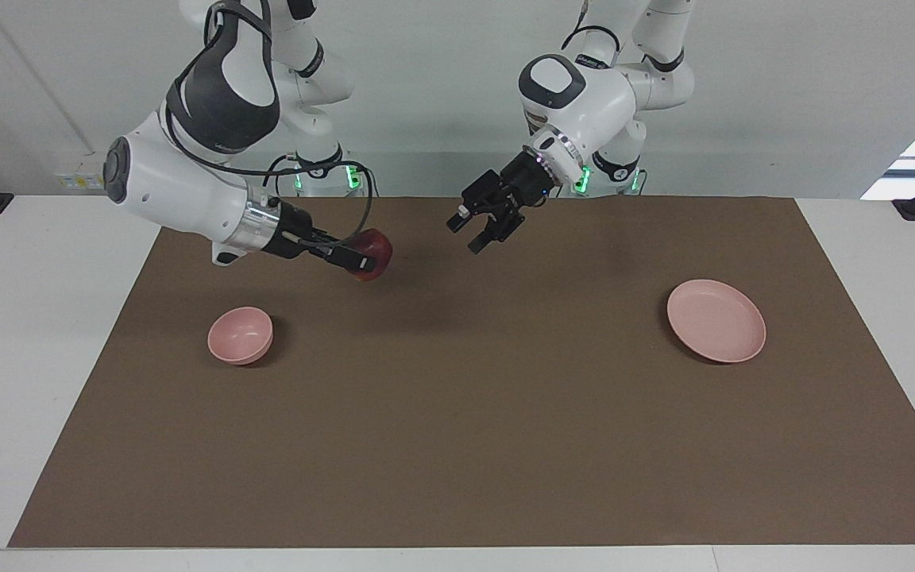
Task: Move apple from plate to bowl
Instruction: 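Open the left gripper while the right gripper carries the apple away, then lower the apple into the bowl while the left gripper withdraws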
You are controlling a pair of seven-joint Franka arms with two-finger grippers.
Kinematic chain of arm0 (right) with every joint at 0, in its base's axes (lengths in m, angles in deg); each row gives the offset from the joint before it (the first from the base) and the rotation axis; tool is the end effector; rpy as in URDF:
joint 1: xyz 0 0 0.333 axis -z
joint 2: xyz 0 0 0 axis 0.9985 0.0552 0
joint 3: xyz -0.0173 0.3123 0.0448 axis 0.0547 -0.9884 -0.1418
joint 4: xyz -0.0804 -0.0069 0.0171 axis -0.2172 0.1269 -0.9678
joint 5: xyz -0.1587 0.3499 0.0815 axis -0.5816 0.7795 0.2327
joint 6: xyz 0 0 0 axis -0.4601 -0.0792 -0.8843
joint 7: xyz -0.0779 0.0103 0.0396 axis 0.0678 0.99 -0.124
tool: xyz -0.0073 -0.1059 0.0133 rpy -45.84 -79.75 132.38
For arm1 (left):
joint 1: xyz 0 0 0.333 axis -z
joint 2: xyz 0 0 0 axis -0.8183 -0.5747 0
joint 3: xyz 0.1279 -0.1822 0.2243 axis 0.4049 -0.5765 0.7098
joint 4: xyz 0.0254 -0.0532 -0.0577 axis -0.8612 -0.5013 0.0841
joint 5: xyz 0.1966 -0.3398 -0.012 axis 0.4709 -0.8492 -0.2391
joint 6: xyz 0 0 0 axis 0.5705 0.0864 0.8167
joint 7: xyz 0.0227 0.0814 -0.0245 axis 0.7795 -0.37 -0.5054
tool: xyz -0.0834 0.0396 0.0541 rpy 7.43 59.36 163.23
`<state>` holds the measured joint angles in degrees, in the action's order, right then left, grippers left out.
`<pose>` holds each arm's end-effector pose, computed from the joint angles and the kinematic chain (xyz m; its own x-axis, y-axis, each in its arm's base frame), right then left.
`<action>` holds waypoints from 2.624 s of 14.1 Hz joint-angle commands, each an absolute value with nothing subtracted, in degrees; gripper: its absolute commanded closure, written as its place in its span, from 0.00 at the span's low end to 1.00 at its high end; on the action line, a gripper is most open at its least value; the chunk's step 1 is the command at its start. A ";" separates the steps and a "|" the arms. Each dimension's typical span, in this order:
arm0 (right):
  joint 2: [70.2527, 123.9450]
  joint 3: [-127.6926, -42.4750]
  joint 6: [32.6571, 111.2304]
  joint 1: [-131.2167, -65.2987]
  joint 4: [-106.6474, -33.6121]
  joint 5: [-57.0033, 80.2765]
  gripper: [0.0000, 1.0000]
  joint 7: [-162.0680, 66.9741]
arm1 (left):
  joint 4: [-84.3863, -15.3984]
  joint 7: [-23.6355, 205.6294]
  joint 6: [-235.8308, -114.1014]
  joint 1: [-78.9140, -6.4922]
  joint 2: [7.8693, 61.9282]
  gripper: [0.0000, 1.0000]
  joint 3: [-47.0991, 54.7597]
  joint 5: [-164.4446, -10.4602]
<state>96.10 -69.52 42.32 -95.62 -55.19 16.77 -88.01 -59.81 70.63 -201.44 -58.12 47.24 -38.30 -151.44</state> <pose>0.6107 0.0779 0.5073 0.7536 -0.4237 -0.5026 -0.6177 -0.7179 -0.3211 0.4546 -0.3385 0.4922 0.8487 0.5289 -0.0032 0.2429 -0.3844 0.8906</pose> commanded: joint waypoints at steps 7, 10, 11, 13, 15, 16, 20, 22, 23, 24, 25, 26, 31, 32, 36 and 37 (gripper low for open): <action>95.73 -69.71 55.23 -91.67 -62.52 -8.83 1.00 -55.75 | -64.61 70.37 -199.55 -55.27 48.30 0.00 -30.86 -140.73; 95.91 -69.71 61.20 -90.61 -66.65 -12.96 1.00 -50.72 | -65.67 70.46 -192.44 -54.66 48.74 0.00 -26.73 -134.67; 96.08 -69.71 61.83 -90.35 -67.10 -13.76 1.00 -49.32 | -66.11 70.37 -190.67 -54.13 49.09 0.00 -24.80 -132.56; 96.26 -69.71 64.02 -89.30 -68.15 -14.21 1.00 -47.55 | -66.38 70.54 -186.28 -53.87 49.18 0.00 -21.98 -126.86; 96.87 -69.71 64.99 -89.12 -68.42 -14.56 1.00 -47.55 | -66.38 70.54 -181.37 -53.87 49.35 0.00 -18.82 -121.41; 97.66 -69.71 66.22 -88.94 -68.59 -14.56 1.00 -47.03 | -66.20 70.63 -178.64 -53.87 49.27 0.00 -17.07 -116.68; 97.84 -69.71 68.24 -88.33 -70.09 -15.52 1.00 -44.47 | -64.54 72.82 -168.61 -53.16 48.74 0.00 -10.38 -97.08; 98.19 -69.71 68.60 -88.33 -70.09 -15.61 1.00 -44.65 | -63.83 73.88 -165.36 -52.81 48.56 0.00 -7.66 -87.59; 98.63 -69.71 69.21 -88.33 -70.09 -15.61 1.00 -44.65 | -63.65 73.88 -163.69 -52.64 48.65 0.00 -5.73 -83.71; 98.89 -69.71 69.48 -88.24 -70.09 -15.61 1.00 -44.56 | -62.87 73.97 -161.06 -52.11 48.82 0.00 -4.06 -79.58; 98.98 -69.80 69.48 -88.15 -70.09 -15.61 1.00 -44.56 | -61.38 73.88 -157.82 -52.02 48.91 0.00 -2.30 -74.67; 98.90 -69.80 69.48 -88.24 -70.26 -15.61 1.00 -44.65 | -58.67 73.54 -154.91 -51.67 48.91 0.00 0.07 -71.05; 99.77 -69.80 70.45 -87.54 -71.05 -15.61 1.00 -44.03 | -42.16 71.70 -135.85 -51.40 48.04 0.00 2.90 -63.73; 99.86 -69.80 70.71 -87.54 -71.14 -15.61 1.00 -44.03 | -37.68 71.51 -131.29 -51.67 47.43 0.00 2.90 -63.37; 100.12 -69.80 70.80 -87.62 -71.06 -15.61 1.00 -44.73 | -19.49 70.72 -113.96 -52.11 43.12 0.00 2.73 -60.56; 100.65 -69.80 71.24 -87.54 -70.97 -15.53 1.00 -44.65 | -16.40 70.63 -111.23 -52.11 42.42 0.00 2.90 -60.56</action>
<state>100.41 -69.23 69.67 -88.41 -70.43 -14.28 -45.70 -26.03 71.60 -117.93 -52.84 47.14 2.19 -61.92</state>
